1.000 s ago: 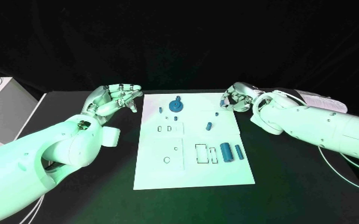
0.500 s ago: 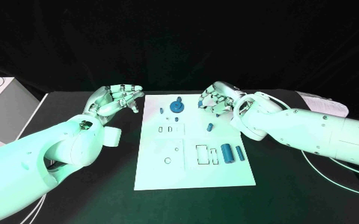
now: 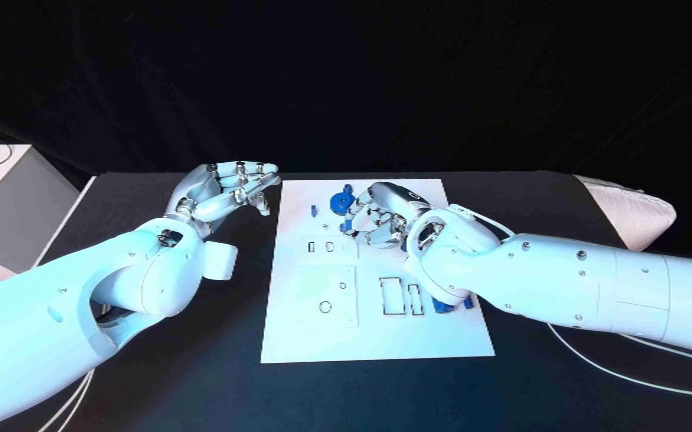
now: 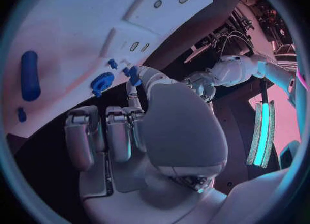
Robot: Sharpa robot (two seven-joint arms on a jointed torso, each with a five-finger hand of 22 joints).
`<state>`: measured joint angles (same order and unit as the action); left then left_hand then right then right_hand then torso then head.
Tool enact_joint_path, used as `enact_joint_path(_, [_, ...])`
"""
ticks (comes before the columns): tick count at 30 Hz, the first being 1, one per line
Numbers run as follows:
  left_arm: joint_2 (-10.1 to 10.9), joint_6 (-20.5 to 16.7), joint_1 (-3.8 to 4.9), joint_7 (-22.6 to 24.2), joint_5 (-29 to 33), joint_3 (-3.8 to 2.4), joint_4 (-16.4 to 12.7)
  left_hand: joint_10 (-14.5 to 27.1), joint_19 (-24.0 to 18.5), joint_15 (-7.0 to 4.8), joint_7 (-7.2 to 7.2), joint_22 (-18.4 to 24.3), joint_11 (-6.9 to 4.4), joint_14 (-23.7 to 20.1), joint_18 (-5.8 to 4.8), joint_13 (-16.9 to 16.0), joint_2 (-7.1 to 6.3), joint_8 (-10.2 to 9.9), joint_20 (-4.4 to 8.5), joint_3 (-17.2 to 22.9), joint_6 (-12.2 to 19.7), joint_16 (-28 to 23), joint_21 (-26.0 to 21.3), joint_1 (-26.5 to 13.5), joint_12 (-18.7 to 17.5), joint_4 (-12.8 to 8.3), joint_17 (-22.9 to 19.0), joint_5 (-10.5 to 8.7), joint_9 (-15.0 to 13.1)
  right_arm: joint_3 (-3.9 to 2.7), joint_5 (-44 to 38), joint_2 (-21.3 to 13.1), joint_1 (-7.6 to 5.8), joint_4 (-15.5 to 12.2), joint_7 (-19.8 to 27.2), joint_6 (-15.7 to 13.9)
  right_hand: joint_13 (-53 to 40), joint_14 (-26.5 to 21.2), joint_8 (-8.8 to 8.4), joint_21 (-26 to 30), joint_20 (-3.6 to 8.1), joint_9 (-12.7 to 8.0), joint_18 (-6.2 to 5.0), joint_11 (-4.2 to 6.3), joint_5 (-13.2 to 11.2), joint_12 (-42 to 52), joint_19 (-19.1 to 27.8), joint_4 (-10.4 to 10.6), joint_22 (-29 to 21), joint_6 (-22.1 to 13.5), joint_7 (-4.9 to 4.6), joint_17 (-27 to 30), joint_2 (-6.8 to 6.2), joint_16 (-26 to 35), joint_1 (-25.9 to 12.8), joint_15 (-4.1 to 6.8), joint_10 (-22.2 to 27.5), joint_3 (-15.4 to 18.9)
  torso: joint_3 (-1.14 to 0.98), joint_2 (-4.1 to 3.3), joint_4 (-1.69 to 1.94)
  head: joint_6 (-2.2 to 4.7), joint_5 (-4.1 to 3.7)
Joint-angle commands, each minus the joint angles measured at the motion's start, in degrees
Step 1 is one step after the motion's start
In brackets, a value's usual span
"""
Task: Assemble the parts on the task board
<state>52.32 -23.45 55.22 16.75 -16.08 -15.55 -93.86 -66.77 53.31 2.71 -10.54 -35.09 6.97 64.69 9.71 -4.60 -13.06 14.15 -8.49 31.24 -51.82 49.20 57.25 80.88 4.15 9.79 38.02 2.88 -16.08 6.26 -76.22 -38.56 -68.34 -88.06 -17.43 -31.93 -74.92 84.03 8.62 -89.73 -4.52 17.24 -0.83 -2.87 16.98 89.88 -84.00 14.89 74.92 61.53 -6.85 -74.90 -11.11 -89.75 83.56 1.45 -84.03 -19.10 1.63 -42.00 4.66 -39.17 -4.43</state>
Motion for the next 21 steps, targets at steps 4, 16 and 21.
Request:
enact_joint_path(4, [-0.03,0.84,-0.05,0.06,-0.03,-0.03,-0.14,0.06,-0.46,0.03,-0.29,-0.07,0.04,-0.29,0.78,-0.08,0.06,-0.27,0.13,0.37,-0.12,0.31,0.15,-0.65,-0.03,0.12,-0.04,0.0,-0.06,0.28,-4.97,1.37,0.74,-0.01,-5.47,-2.3,-15.08,5.97,0.34,-0.27,0.08,0.06,0.83,0.43,-0.05,0.12,-6.0,0.38,15.08,0.42,-0.1,-15.1,-0.11,-0.25,-1.15,0.08,-5.97,-0.23,-0.05,-0.08,0.06,-0.37,-0.08])
enact_joint_path(16, [-0.06,0.92,-0.06,-0.03,-0.03,-0.03,-0.19,0.06,-0.46,0.03,-0.29,-0.07,0.04,-0.29,0.78,-0.08,0.06,-0.27,0.13,0.37,-0.12,0.31,0.15,-0.65,-0.03,0.12,-0.04,0.0,-0.06,0.65,-8.28,3.72,1.67,0.69,-7.84,-1.05,-15.08,5.97,0.38,-0.27,0.06,0.06,0.83,0.42,-0.01,0.12,-6.0,0.49,15.08,0.36,-0.09,-15.1,-0.31,-0.25,-1.54,0.08,-5.97,-0.17,-0.11,-0.05,0.07,-0.79,0.12])
enact_joint_path(21, [-0.02,0.93,-0.06,-0.06,-0.02,-0.03,-0.18,0.06,-0.46,0.03,-0.29,-0.07,0.04,-0.29,0.78,-0.08,0.06,-0.27,0.13,0.37,-0.12,0.31,0.15,-0.65,-0.03,0.12,-0.04,0.0,-0.06,0.75,-9.68,4.31,2.03,1.05,-8.65,-0.35,-15.08,5.97,0.44,-0.27,0.05,0.07,0.83,0.43,0.07,0.12,-6.0,0.68,15.08,0.26,-0.1,-15.1,-0.66,-0.25,-2.15,0.07,-5.97,-0.04,-0.1,-0.04,0.07,-1.06,0.12])
